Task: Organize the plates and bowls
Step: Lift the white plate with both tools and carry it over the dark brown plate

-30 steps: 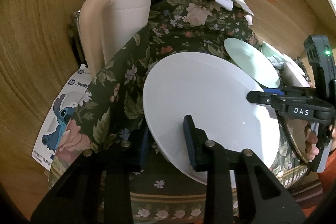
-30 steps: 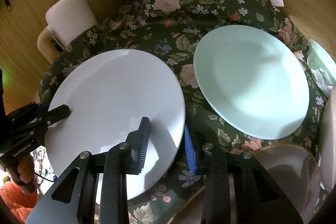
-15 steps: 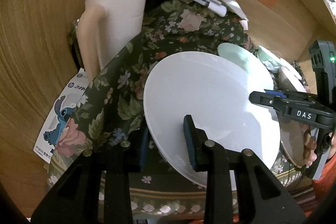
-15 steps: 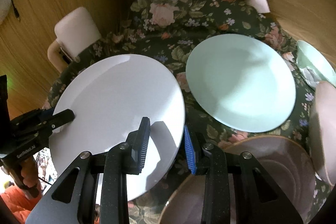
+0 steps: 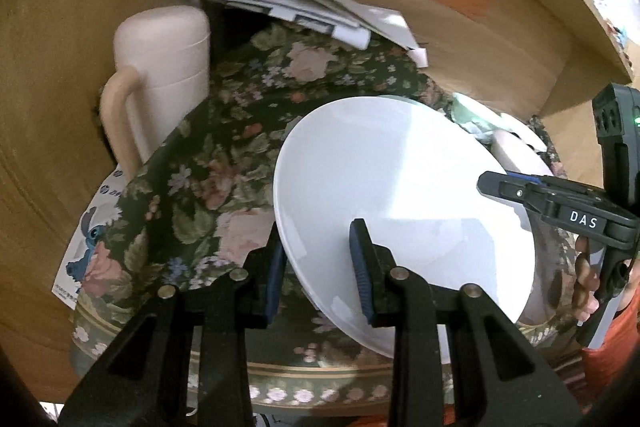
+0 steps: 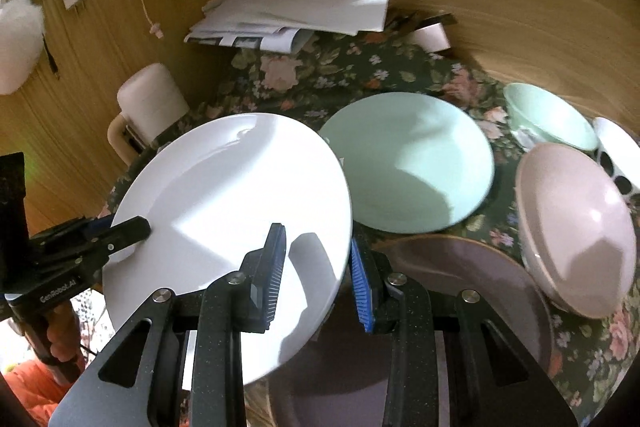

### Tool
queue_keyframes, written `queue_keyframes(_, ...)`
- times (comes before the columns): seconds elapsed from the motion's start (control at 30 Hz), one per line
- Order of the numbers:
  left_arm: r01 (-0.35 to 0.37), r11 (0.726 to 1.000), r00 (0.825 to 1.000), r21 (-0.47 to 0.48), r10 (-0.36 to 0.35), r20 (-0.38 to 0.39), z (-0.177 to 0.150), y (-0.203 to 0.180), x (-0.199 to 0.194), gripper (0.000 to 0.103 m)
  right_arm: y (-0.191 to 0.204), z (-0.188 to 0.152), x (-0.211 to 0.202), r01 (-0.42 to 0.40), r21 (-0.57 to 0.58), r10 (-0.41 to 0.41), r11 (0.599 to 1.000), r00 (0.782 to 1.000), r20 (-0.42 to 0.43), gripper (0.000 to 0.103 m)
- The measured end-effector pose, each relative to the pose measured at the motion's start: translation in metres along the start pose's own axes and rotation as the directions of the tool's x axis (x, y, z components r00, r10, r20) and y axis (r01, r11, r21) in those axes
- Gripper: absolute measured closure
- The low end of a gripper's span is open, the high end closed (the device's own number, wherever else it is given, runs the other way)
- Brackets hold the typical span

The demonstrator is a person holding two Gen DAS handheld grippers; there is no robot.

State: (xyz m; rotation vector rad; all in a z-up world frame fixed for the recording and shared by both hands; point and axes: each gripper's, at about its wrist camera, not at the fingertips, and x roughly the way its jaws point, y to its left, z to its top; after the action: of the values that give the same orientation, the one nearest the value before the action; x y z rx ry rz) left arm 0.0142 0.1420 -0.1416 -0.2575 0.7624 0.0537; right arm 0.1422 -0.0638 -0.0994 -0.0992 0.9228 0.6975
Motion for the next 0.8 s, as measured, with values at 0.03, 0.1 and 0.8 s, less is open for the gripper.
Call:
queue_keyframes(0.03,0.003,1.0,1.0,0.004,-0.003,0.001,0.0,-0.004,0.0,0.072,-0.004,-0.001,-0.003,0.001,0.005,-0.001,1.0,1.0,0.004,0.074)
queue_keyframes(0.1,0.008,1.0,1.0,0.014,-0.008,0.002,0.001,-0.012,0.001,0.072,-0.01,-0.005,-0.009,0.005,0.018,-0.005,1.0,1.0,0.012,0.074)
queue_keyframes(0.8,0.114,0.986,0.992,0.124,-0.107,-0.063,-0.019,-0.092,0.014,0.072,-0.071,-0.06,-0.06,0.072,0.175,-0.083,0.982,0.995,0.052,0.074)
